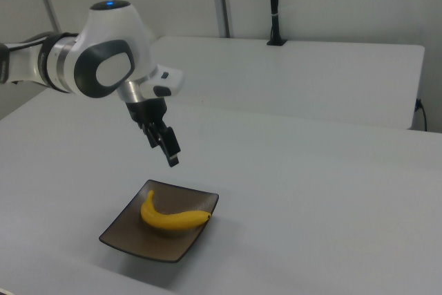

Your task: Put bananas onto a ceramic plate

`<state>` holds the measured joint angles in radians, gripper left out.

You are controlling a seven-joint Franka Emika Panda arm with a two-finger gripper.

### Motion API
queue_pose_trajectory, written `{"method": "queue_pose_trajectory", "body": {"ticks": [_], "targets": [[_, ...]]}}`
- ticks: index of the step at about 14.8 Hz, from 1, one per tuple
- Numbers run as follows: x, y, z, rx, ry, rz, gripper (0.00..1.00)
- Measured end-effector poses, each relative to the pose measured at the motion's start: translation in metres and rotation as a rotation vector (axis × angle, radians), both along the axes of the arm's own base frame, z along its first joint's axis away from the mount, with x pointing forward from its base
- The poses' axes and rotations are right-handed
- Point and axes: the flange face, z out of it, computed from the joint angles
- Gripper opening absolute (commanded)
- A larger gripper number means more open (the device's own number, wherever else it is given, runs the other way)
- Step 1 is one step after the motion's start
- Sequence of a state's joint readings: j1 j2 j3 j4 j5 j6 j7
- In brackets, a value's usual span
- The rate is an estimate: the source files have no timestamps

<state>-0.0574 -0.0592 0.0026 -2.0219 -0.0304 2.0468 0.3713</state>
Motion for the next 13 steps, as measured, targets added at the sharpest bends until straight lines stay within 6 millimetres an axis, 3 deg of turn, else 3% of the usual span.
{"method": "queue_pose_trajectory", "body": {"ticks": [5,9,13], "targets": [[0.022,0.014,0.028,-0.021,0.01,0.27,1.0],[0.02,0.031,0.048,-0.024,0.062,0.46,1.0],[0.017,0.056,0.065,-0.017,0.086,0.512,1.0]]}}
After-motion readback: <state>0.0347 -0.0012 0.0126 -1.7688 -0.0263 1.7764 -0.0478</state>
